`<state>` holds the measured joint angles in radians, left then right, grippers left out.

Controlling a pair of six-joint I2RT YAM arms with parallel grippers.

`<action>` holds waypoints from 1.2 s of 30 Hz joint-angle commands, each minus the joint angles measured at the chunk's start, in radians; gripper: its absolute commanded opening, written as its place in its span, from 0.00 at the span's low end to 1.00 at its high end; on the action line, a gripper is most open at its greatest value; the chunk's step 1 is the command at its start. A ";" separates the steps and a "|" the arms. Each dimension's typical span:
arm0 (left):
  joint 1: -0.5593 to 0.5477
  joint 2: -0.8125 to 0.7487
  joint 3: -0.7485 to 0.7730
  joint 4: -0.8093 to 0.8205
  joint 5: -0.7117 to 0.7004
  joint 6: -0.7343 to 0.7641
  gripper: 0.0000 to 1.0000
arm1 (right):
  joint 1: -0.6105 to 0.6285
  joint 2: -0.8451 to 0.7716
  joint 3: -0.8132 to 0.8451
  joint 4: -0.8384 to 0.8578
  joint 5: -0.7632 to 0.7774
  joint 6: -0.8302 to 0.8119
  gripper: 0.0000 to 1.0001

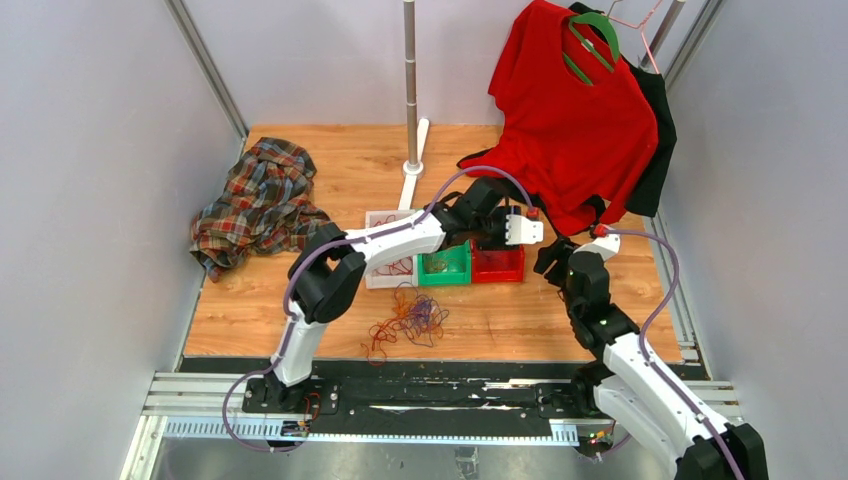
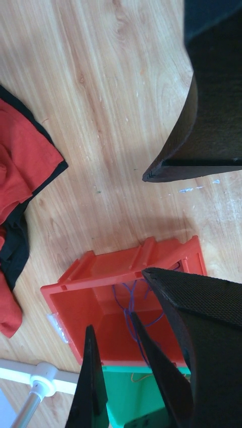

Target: Untangle the cables

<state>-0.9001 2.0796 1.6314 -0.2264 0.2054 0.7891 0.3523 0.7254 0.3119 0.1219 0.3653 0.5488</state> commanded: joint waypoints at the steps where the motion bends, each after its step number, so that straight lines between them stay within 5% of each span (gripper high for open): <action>1: 0.003 0.021 0.085 -0.057 0.004 -0.015 0.59 | -0.020 -0.033 0.034 -0.001 -0.008 -0.038 0.63; 3: 0.012 0.017 0.132 -0.123 0.017 -0.028 0.75 | -0.022 -0.041 0.039 -0.001 -0.008 -0.047 0.63; 9: 0.050 -0.099 0.200 -0.319 0.085 -0.066 0.99 | -0.026 -0.042 0.069 -0.017 -0.031 -0.062 0.64; 17: 0.098 -0.299 0.215 -0.730 0.210 -0.039 0.98 | -0.026 0.031 0.115 0.024 -0.151 -0.061 0.66; 24: 0.198 -0.532 -0.183 -0.746 0.264 -0.022 0.97 | 0.010 0.182 0.159 0.061 -0.296 -0.029 0.60; 29: 0.211 -0.628 -0.390 -0.745 0.257 0.042 0.83 | 0.126 0.277 0.186 0.087 -0.252 -0.049 0.57; 36: 0.211 -0.637 -0.547 -0.618 0.234 0.062 0.75 | 0.255 0.305 0.161 0.108 -0.164 -0.067 0.55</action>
<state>-0.6903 1.4651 1.1133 -0.9409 0.4332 0.8337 0.5598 1.0412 0.4686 0.1921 0.1387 0.4988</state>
